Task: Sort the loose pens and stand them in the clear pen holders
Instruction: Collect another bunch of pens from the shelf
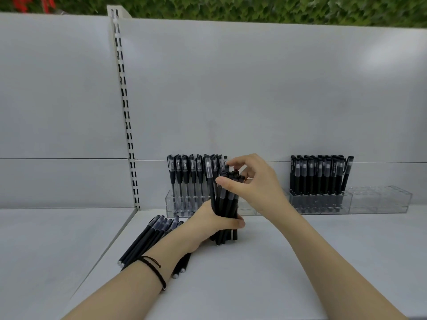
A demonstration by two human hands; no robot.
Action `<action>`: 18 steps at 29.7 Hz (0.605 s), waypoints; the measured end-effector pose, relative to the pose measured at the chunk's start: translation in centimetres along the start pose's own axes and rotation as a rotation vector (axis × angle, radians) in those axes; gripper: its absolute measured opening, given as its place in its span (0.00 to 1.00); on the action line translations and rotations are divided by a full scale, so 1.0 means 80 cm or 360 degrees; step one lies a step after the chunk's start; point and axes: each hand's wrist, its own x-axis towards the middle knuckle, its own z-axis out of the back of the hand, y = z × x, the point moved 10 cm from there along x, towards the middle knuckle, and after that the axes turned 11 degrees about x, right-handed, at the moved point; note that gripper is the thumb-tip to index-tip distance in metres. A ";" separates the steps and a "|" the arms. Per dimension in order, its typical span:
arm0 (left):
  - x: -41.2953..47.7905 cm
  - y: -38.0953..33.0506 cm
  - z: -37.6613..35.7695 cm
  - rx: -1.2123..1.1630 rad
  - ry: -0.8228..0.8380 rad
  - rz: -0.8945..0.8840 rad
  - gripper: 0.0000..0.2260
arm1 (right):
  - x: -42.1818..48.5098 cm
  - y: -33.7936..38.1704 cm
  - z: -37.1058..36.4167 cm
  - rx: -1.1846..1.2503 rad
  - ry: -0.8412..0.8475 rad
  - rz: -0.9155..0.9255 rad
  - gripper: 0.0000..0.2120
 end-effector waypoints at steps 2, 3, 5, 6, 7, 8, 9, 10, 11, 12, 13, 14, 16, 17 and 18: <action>0.000 0.003 0.002 -0.0047 -0.0022 0.0022 0.11 | -0.001 0.000 -0.003 -0.0053 0.0016 0.0023 0.16; -0.001 0.003 0.003 -0.0070 -0.0024 0.0014 0.11 | -0.001 0.000 -0.003 -0.0035 0.0018 0.0019 0.16; -0.003 0.000 -0.001 -0.0123 0.0012 -0.0003 0.12 | -0.001 -0.003 -0.005 0.0029 0.0030 -0.0003 0.16; -0.004 -0.002 -0.003 -0.0151 0.0027 -0.0001 0.13 | -0.001 -0.004 -0.006 0.0057 0.0040 -0.0009 0.16; -0.005 -0.002 -0.004 -0.0169 0.0024 0.0003 0.13 | -0.001 -0.005 -0.006 0.0085 0.0044 -0.0009 0.16; -0.005 -0.002 -0.002 -0.0181 -0.0006 0.0003 0.12 | -0.001 -0.007 -0.005 0.0112 0.0032 -0.0010 0.16; -0.004 -0.002 0.002 -0.0194 -0.0058 -0.0001 0.11 | -0.001 -0.008 -0.002 0.0137 0.0010 -0.0014 0.16; -0.003 -0.002 0.008 -0.0222 -0.0127 -0.0010 0.10 | 0.000 -0.009 0.001 0.0151 -0.0012 -0.0022 0.15; -0.002 -0.001 0.015 -0.0258 -0.0194 -0.0022 0.09 | 0.000 -0.010 0.004 0.0151 -0.0027 -0.0032 0.15; -0.002 -0.001 0.020 -0.0293 -0.0240 -0.0032 0.09 | 0.000 -0.011 0.006 0.0148 -0.0027 -0.0041 0.16; -0.002 -0.001 0.023 -0.0314 -0.0258 -0.0043 0.08 | 0.000 -0.012 0.006 0.0149 -0.0014 -0.0044 0.17; -0.002 -0.001 0.021 -0.0317 -0.0234 -0.0045 0.07 | -0.001 -0.011 0.005 0.0157 0.0010 -0.0037 0.17; -0.003 0.001 0.009 -0.0266 -0.0100 -0.0006 0.09 | -0.003 -0.008 -0.001 0.0159 0.0078 -0.0001 0.17; -0.004 0.003 0.003 -0.0233 -0.0036 0.0020 0.10 | -0.004 -0.007 -0.005 0.0153 0.0108 0.0010 0.15; -0.004 0.005 -0.001 -0.0201 -0.0001 0.0049 0.12 | -0.004 -0.007 -0.007 0.0150 0.0125 0.0010 0.14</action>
